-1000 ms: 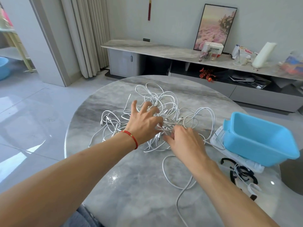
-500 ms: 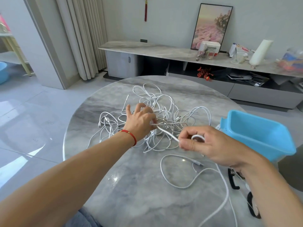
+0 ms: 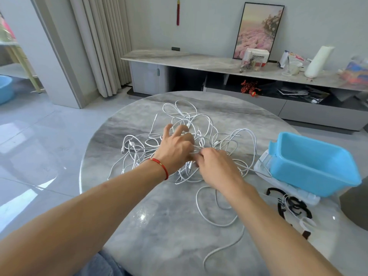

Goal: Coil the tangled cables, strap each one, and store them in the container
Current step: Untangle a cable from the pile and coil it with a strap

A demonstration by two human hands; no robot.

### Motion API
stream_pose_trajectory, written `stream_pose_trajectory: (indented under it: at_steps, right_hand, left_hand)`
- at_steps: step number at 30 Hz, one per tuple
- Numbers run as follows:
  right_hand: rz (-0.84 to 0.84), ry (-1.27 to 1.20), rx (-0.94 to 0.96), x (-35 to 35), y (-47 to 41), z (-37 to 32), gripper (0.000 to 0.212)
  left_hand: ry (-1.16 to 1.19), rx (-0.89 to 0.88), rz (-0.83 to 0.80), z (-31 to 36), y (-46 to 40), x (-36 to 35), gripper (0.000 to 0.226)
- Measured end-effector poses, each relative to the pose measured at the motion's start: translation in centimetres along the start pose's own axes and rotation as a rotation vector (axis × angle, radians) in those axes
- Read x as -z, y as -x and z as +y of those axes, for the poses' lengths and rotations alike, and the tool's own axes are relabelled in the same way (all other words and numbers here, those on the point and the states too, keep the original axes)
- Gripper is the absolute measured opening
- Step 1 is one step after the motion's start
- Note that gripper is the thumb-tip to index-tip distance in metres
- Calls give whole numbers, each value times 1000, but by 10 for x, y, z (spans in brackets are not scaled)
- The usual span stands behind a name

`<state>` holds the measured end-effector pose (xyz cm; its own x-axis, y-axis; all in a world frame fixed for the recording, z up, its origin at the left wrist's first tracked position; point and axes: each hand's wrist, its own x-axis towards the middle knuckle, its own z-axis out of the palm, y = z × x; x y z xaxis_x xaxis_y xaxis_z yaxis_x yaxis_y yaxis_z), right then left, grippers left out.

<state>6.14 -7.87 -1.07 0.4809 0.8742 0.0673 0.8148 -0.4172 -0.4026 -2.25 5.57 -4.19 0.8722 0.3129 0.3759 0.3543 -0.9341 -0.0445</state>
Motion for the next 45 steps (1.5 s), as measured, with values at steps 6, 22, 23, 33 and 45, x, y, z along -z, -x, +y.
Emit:
stream_pose_trajectory:
  at_steps: [6,22,23,33,45]
  right_hand:
    - [-43,-515,107,44,7,-13,31]
    - [-428,67,-11,49,23,9,59]
    - [-399,15,-11,40,18,4,59]
    - [-251,-331,50,-4,-1,-26,21]
    - [-80,-272,263,93,31,12,35]
  left_hand:
    - [269,156,100,-22,2,-9,36]
    - [16,109,-148,-32,-3,-7,42]
    - [-18,112,-145,-29,-4,-7,40]
    - [36,147,-27,-28,2,-11,11]
    - [254,202,-135,-60,7,-18,56]
